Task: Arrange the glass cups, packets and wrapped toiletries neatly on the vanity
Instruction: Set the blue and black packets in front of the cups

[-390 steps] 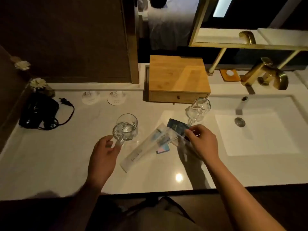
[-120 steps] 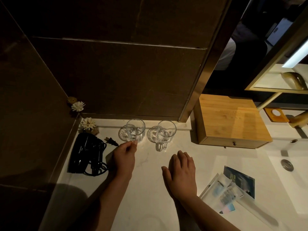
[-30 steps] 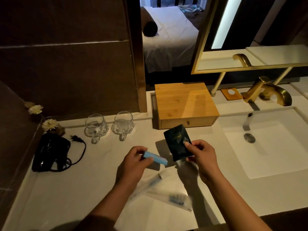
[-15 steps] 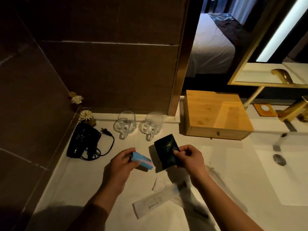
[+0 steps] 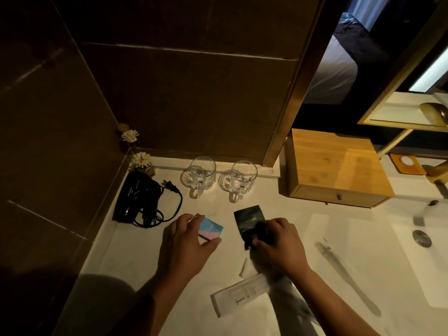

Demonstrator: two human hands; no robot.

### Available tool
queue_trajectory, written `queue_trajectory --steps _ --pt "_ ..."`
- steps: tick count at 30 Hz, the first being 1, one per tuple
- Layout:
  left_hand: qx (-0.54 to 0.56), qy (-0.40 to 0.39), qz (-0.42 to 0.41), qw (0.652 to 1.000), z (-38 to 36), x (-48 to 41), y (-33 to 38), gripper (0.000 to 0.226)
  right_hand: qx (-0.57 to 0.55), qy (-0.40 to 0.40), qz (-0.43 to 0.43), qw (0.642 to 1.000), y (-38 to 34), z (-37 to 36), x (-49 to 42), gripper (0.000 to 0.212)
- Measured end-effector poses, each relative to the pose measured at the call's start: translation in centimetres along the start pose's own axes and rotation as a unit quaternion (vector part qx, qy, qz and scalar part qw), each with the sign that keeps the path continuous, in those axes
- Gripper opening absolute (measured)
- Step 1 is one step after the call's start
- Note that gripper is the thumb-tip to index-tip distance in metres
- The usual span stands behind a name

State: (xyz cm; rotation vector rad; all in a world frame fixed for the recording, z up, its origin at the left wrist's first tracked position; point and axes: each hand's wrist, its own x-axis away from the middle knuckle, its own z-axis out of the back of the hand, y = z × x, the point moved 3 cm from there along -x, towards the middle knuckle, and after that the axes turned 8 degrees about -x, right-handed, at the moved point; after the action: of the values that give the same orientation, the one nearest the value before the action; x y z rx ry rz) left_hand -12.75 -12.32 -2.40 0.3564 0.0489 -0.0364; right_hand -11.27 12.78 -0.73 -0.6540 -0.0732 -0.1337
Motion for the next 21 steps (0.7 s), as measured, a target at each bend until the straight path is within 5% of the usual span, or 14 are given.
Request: queue_trajectory --steps 5,12,21 --pt "-0.111 -0.014 -0.011 0.994 -0.8 -1.5 1.3 0.086 0.066 -0.013 0.041 0.997 -0.7 -0.8 0.4 0.051" --pt "0.015 -0.100 -0.114 0.988 -1.5 -2.0 -0.8 0.079 0.032 -0.014 0.010 0.999 -0.8 -0.7 0.5 0.057" --pt "0.030 -0.105 -0.105 0.989 -1.4 -2.5 -1.9 0.068 0.072 0.001 0.039 0.997 -1.7 -1.9 0.4 0.038"
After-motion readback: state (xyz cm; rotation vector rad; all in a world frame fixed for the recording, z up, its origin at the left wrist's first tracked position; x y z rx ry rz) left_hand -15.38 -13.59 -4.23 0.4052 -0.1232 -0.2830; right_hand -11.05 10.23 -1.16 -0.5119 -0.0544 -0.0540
